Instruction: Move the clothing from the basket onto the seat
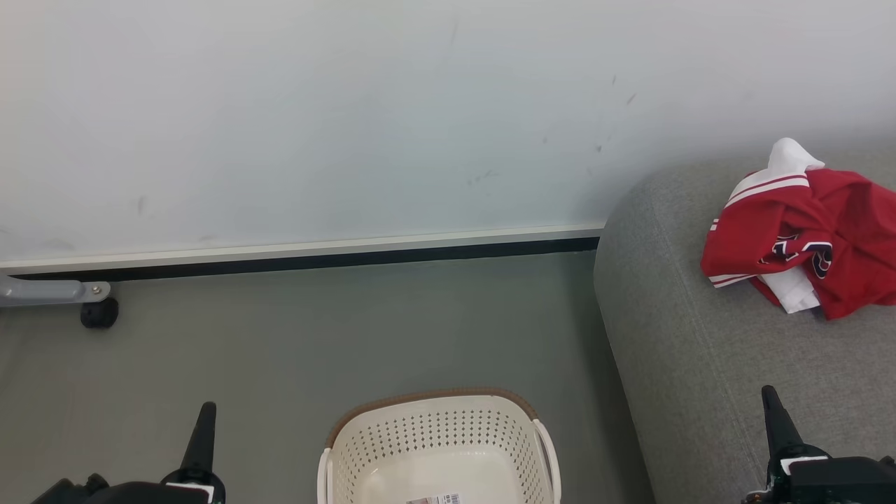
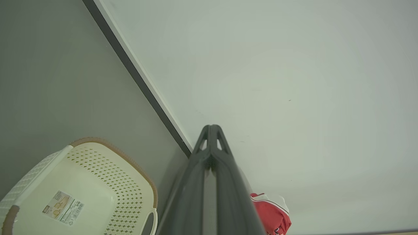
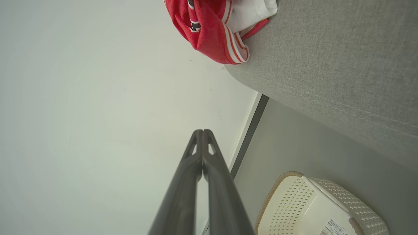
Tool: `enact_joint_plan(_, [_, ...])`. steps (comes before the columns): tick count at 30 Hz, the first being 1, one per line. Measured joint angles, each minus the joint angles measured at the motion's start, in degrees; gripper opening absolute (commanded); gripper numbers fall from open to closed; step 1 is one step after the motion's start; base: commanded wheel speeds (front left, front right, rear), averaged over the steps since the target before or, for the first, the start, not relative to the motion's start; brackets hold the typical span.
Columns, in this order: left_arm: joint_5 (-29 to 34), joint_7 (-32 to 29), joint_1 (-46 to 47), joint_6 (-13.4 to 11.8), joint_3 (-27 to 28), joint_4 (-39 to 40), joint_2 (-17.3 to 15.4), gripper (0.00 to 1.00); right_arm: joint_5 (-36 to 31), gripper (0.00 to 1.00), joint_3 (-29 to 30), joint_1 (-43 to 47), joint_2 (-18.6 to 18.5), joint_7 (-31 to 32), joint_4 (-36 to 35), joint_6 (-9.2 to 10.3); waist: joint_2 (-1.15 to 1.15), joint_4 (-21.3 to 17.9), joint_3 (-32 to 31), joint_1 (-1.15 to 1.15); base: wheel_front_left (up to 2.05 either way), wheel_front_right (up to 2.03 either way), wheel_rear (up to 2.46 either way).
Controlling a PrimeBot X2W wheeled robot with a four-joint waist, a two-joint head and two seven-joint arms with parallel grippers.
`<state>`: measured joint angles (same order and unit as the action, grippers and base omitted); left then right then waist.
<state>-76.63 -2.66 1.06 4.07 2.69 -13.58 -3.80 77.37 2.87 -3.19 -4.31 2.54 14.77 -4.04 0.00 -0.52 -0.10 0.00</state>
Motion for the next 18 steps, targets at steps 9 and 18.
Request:
enact_joint_plan(9, [-7.2,-1.8,1.5,1.5,1.2,-1.1,0.6,0.00,7.0,0.00,2.3,-1.0,0.8,2.0,0.6,-1.18,0.00,0.3,0.1,0.00,0.00,0.00,0.00])
enact_joint_plan(18, [-14.2,-3.8,3.1,2.6,2.4,-2.3,1.3,0.00,14.0,0.00,4.6,-1.4,1.7,3.9,1.3,-2.60,0.00,0.5,0.1,0.00,0.00,0.00,0.00])
